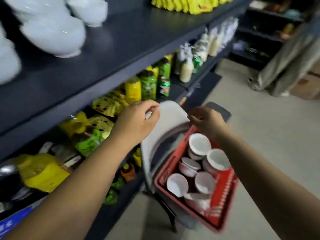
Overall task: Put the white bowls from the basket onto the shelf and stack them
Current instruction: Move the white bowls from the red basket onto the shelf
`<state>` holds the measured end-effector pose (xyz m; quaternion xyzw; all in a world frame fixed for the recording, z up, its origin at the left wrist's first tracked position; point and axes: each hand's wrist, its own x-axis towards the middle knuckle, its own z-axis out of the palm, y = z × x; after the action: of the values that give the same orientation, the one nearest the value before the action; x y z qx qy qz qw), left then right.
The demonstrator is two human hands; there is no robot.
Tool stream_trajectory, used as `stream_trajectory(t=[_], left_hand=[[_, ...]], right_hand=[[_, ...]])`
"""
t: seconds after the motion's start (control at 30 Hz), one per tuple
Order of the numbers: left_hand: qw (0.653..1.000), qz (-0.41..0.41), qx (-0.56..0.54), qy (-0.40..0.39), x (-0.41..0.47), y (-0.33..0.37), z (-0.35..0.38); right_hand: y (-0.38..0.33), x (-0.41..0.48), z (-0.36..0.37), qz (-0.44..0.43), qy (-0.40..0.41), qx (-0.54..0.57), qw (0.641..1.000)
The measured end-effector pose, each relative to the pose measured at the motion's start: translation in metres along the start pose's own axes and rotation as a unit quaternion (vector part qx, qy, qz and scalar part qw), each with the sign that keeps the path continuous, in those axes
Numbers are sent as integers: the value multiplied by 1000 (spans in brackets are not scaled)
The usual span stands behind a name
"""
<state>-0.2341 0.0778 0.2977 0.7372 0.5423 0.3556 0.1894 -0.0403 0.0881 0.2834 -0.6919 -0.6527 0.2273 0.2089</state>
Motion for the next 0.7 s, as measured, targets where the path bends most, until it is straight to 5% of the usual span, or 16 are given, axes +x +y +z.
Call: stream_trajectory(t=[0.33, 0.7], left_hand=[[961, -143, 4, -237, -30, -16, 196], [914, -334, -24, -229, -13, -74, 357]], right_hand=[[236, -28, 32, 233, -101, 15, 967], [357, 76, 86, 239, -178, -83, 951]])
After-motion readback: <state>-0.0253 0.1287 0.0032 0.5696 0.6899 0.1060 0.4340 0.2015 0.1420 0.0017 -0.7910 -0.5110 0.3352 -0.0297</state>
